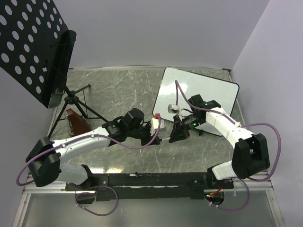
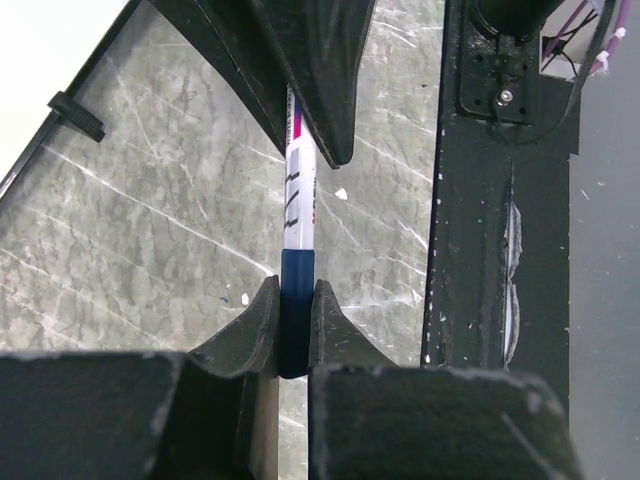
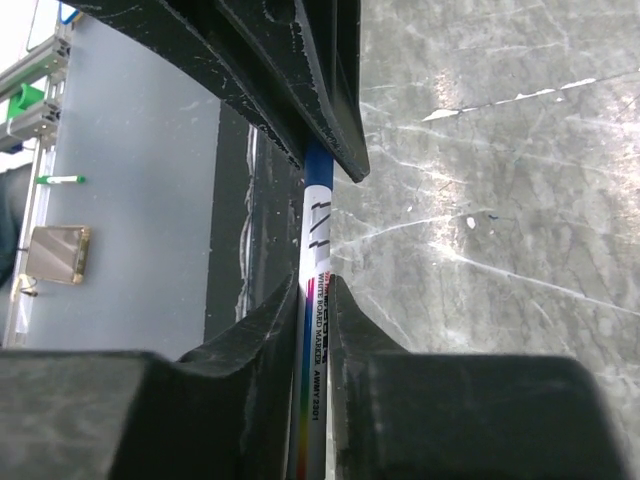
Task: Write a sentence on the whiteboard
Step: Open the pen cap from the whiteboard marker.
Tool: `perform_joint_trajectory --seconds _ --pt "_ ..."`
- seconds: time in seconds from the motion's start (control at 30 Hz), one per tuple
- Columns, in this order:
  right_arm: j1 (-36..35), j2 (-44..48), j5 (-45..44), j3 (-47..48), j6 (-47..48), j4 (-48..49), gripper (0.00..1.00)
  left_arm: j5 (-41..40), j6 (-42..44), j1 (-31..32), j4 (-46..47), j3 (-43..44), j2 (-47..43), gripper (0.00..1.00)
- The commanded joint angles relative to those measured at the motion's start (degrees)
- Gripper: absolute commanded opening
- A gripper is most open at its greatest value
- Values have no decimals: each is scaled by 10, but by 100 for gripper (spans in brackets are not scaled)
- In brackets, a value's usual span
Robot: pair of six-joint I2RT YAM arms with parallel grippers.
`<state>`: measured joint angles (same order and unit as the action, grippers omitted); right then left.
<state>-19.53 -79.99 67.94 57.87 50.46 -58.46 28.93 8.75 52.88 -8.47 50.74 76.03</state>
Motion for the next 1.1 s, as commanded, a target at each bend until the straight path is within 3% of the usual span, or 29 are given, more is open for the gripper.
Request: perform_joint_trajectory --seconds 0.0,0.03,0.5,0.7,1.07 --pt "-9 -14 32 22 31 -43 7 -12 2 -12 30 14 -9 1" --pt "-9 -15 32 23 33 -46 0 -13 2 -12 28 16 -8 1" --pt "-19 -7 40 25 80 -82 0 -16 49 -21 -20 49 2 1" --pt "-21 -1 39 22 60 -62 20 -3 53 -21 -32 56 12 1" --pt "-20 -3 47 23 52 -60 35 7 58 -21 -39 67 29 1"
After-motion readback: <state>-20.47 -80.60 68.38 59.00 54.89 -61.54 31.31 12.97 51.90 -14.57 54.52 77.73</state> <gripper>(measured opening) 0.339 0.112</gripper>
